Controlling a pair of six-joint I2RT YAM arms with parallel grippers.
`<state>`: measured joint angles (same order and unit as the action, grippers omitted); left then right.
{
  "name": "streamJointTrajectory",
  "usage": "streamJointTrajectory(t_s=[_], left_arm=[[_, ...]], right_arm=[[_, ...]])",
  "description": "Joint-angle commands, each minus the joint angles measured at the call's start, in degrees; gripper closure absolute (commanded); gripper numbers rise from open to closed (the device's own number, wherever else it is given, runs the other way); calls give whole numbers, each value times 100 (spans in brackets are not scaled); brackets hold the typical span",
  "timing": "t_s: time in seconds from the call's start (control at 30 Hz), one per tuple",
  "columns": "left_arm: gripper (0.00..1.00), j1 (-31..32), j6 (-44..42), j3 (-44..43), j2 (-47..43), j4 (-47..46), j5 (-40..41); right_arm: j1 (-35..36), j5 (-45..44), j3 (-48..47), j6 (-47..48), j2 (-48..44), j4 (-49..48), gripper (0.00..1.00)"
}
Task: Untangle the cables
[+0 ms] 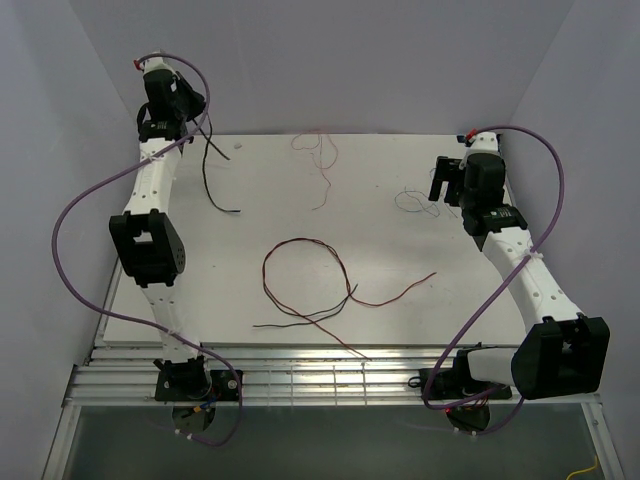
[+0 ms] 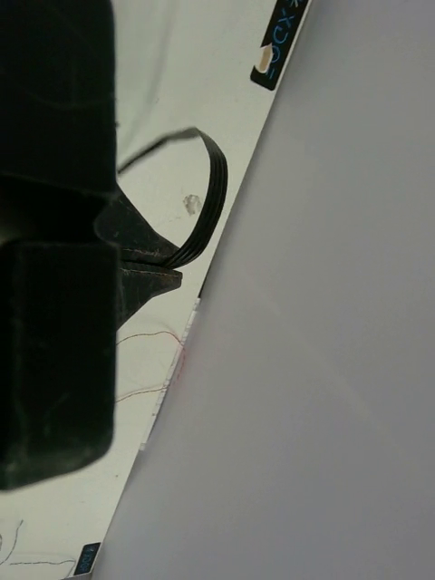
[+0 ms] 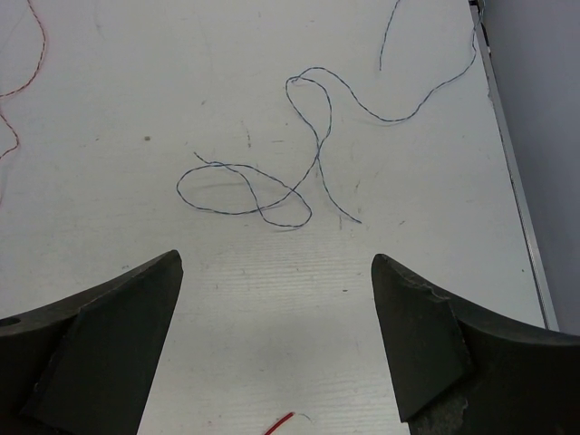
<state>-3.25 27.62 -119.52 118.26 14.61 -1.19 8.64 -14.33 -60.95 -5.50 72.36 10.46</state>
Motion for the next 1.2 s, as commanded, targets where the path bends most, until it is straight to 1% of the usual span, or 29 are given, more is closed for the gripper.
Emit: streamJointTrajectory(t_s=[0.0,0.13,0.23,0.4,0.5,0.53,0.6,0.63,0.67,0.7,0.73,0.77,0.83,0.9,0.93,0.97,1.0,1.03,1.07,1.1,1.13,1.17], left_arm=[[100,17,235,8,-172,-222,-303],[100,17,270,166,179,-91,-241],[100,17,358,228,452,243,-241],[100,17,727,781,672,586,-303],[75,17,780,896,760,823,-320],[56,17,772,870,821,920,-320],[30,17,789,704,883,1322,-242],[21,17,780,650,892,1429,-215],[8,17,772,598,866,1535,-163],[5,17,772,527,831,1719,-162],[4,26,728,509,770,1790,-171],[2,43,710,527,578,1826,-162],[2,69,649,640,313,1949,-83],[2,96,631,807,-187,2001,-31],[2,131,622,1025,-372,2019,-39],[2,157,622,1167,-774,2054,-65],[2,175,622,1307,-987,2063,-152],[2,227,640,1709,-1206,2063,-179],[2,324,675,1931,-1417,2063,-215],[2,490,710,2168,-1837,2055,-250],[2,709,736,2431,-2033,2020,-328],[2,850,719,2947,-2209,1906,-381]], right_arm=[[-29,-176,-67,84,-29,-88,10],[-29,-185,-5,84,-11,-79,10],[-29,-106,-14,66,24,-62,10],[-29,44,-75,5,94,79,10],[-29,175,-49,-30,24,158,10],[-29,228,-14,-48,7,167,10],[-21,456,21,-39,-90,176,10],[-29,562,74,-30,-125,158,10],[-21,885,109,4,-178,132,10],[-3,1027,144,31,-204,97,10],[32,1342,171,109,-204,71,10],[84,1458,180,171,-187,79,10],[304,1844,171,285,-143,140,10],[531,2021,171,330,-55,167,10],[611,2239,171,408,-20,245,10],[673,2302,145,409,50,307,10],[778,2364,136,400,76,369,10],[814,2434,145,365,94,430,10],[840,2452,232,226,86,518,10],[902,2478,293,164,59,553,10],[928,2531,372,85,24,580,10],[946,2636,573,93,-98,615,10]])
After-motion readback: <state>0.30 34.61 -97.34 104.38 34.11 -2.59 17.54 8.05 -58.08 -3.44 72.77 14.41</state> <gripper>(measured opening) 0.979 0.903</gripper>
